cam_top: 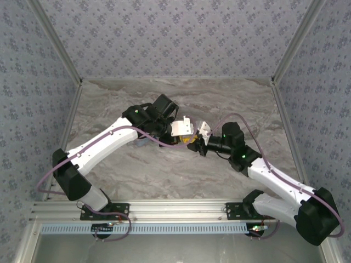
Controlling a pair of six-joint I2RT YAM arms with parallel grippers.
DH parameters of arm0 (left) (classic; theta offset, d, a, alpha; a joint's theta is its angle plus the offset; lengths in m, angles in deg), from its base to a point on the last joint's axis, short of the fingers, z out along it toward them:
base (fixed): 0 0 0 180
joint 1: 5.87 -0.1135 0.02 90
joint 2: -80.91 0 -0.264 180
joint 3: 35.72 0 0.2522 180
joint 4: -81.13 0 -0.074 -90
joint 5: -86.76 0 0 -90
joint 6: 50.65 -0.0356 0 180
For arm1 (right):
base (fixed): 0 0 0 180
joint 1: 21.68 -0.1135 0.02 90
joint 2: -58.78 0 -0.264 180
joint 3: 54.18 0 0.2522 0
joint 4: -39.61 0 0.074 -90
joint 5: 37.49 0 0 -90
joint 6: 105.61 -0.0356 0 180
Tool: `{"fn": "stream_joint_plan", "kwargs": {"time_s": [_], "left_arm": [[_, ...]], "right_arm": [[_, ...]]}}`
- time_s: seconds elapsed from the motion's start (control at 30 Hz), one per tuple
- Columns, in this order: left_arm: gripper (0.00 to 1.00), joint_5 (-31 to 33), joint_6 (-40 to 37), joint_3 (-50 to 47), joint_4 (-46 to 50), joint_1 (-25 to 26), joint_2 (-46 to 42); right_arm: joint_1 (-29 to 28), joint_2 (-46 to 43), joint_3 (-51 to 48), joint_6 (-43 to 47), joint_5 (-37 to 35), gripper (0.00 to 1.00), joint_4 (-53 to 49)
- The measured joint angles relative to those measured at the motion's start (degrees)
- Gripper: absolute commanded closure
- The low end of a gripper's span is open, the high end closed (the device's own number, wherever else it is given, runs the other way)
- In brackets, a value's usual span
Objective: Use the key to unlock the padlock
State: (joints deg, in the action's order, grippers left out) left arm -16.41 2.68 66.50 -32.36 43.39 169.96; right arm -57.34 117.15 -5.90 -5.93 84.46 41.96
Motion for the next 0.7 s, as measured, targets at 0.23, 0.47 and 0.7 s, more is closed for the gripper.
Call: {"fn": "stream_joint_plan", "kwargs": {"time_s": [0.23, 0.47, 0.7], "left_arm": [[1.00, 0.6, 0.0, 0.0, 0.0, 0.0, 0.0], [0.75, 0.8, -0.2, 0.0, 0.0, 0.0, 0.0], [0.53, -0.6, 2.9, -0.5, -1.4, -1.2, -0.6]], "right_arm": [[0.0, 0.2, 0.0, -0.4, -1.2, 1.00, 0.4], [0.0, 0.1, -0.1, -0.7, -1.6, 1.00, 0.4], [3.1, -1.3, -2.1, -5.6, -1.4, 1.00, 0.8]]}}
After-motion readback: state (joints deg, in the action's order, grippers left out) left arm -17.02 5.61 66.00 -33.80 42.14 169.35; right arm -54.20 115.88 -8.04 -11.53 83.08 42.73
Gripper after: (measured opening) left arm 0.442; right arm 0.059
